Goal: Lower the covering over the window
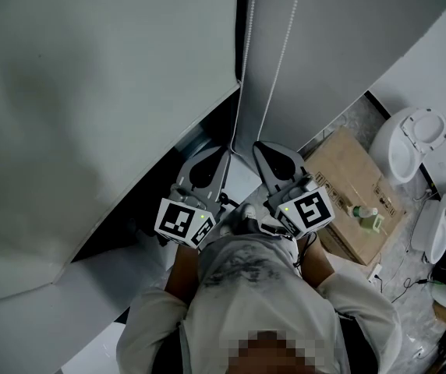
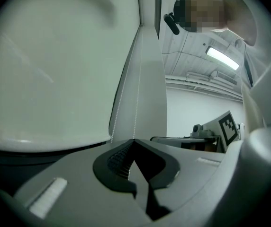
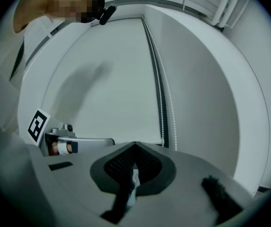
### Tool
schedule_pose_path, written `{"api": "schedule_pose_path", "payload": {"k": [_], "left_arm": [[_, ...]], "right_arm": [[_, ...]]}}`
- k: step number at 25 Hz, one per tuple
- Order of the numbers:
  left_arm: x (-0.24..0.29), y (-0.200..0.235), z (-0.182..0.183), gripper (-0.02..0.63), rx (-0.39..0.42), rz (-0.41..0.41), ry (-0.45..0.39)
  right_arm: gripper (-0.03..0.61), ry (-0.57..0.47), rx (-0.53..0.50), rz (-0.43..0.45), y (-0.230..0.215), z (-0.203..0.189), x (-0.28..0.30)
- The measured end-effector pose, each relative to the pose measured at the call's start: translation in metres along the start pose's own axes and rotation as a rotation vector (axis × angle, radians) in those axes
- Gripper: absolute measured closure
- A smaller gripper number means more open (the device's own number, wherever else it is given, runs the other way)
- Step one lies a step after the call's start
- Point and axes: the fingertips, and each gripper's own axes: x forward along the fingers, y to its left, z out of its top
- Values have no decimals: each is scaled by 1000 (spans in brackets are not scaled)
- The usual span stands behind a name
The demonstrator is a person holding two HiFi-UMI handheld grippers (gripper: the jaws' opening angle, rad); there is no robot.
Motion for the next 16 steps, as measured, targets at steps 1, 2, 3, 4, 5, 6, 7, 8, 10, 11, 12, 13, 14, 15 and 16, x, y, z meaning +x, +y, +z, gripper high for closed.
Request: {"api": "schedule_pose_path", "payload": {"k": [1,2,3,4,5,6,7,8,10,11,12,13,14,15,16], "left_arm": [[1,0,-1,609,-1,0,1],[1,0,-1,609,-2,0,2],[1,0,-1,609,-3,0,2],[2,0,-1,609,-4,0,3],[3,0,-2,609,-5,0,3],[3,1,-2,609,-6,0,3],[3,1,-2,609,-6,-1,3],[3,1,-2,609,-5,-3,2],[3,1,-4,609,-5,-7,1],[3,1,-4,607,-6,-8,1],[3,1,-4,608,-7,-6,2],[4,1,-4,609,-9,-3,3],[4,2,-4,608,-10,1,4],[5,2,-3,609,-11,2,5],[6,2,-3,609,-12,3,6]], "right_arm": [[563,1,-1,0,0,0,0],[563,1,-3,0,-1,0,1],[563,3,-3,0,-1,0,1],[563,7,-3,-2,-2,-1,1],[563,12,-1,-6,-3,-1,1],[563,15,2,-11,-3,-1,1],[563,17,4,-14,-4,-2,2],[563,19,4,-15,-4,-2,2],[563,19,5,-15,-4,-4,2],[563,17,5,-15,-4,-4,2],[563,15,5,-15,-4,-4,2],[563,13,6,-14,-5,-4,2],[563,9,7,-12,-5,-4,2],[563,5,7,-11,-5,-4,2],[563,2,7,-8,-5,-3,3]]}}
